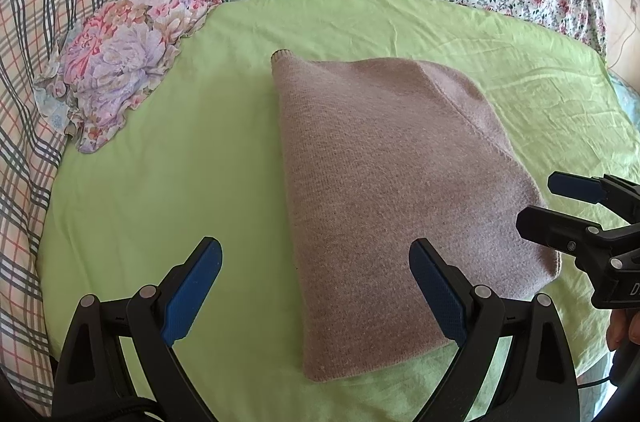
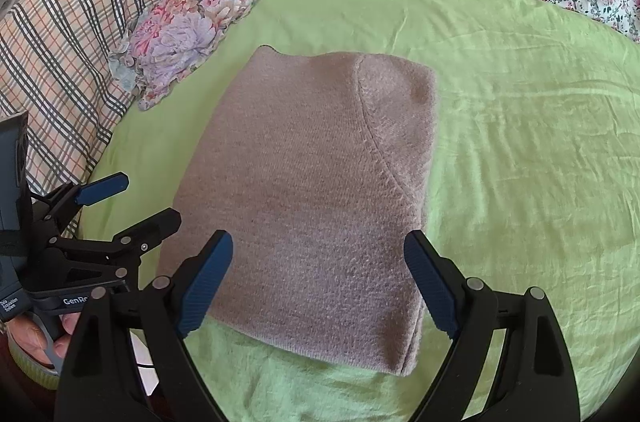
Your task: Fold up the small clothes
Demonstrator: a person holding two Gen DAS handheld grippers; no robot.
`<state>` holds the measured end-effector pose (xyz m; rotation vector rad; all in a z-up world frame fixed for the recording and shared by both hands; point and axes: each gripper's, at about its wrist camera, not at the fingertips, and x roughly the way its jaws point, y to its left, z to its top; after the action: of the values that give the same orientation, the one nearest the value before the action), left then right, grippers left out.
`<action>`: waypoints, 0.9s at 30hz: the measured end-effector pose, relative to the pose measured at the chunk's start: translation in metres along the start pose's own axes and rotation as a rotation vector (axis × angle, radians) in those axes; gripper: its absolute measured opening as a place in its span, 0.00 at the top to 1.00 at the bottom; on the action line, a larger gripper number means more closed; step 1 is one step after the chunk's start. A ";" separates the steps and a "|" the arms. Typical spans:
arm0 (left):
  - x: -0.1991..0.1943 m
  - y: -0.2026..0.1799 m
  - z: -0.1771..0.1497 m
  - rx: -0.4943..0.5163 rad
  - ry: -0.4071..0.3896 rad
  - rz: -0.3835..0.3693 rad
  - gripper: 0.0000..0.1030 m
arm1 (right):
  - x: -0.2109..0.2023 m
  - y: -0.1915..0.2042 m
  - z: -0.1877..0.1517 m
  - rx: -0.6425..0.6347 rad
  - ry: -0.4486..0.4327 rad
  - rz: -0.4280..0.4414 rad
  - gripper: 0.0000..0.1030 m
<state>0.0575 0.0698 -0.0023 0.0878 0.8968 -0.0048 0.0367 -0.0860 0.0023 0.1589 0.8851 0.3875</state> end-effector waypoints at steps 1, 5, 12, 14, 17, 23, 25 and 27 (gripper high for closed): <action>0.000 0.000 0.000 0.000 0.000 0.002 0.08 | 0.000 0.000 0.000 0.000 0.000 0.000 0.15; 0.000 -0.001 0.000 0.000 0.001 0.002 0.08 | -0.001 0.001 0.002 -0.001 -0.008 0.000 0.15; 0.003 -0.001 0.005 -0.005 -0.002 0.003 0.08 | -0.001 -0.001 0.006 0.000 -0.016 0.003 0.15; 0.004 -0.001 0.007 -0.004 -0.004 0.004 0.08 | 0.001 -0.003 0.007 0.002 -0.011 0.004 0.15; 0.007 -0.001 0.010 -0.008 -0.002 0.003 0.08 | 0.003 -0.005 0.008 0.000 -0.007 0.006 0.15; 0.012 -0.003 0.015 0.000 0.000 0.004 0.08 | 0.005 -0.011 0.010 0.005 -0.009 0.006 0.15; 0.013 -0.003 0.015 0.004 0.002 0.005 0.08 | 0.007 -0.014 0.011 0.009 -0.006 0.002 0.15; 0.015 -0.003 0.015 0.003 0.005 0.007 0.08 | 0.007 -0.017 0.012 0.012 -0.005 0.004 0.15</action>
<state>0.0785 0.0660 -0.0043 0.0936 0.9014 0.0006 0.0543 -0.0984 -0.0007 0.1726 0.8820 0.3853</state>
